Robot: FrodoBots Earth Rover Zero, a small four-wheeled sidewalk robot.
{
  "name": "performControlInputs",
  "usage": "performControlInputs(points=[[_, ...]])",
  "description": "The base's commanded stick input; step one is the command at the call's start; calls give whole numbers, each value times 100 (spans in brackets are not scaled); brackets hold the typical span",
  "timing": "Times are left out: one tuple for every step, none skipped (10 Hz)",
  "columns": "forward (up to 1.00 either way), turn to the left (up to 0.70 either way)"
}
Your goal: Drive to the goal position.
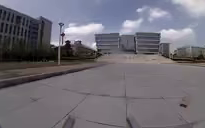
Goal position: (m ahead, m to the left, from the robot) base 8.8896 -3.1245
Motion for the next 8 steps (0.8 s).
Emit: performControlInputs(points=[[70,4],[70,2],[70,-1],[70,-3],[70,-4],[70,-14],[70,-22],[70,-22]])
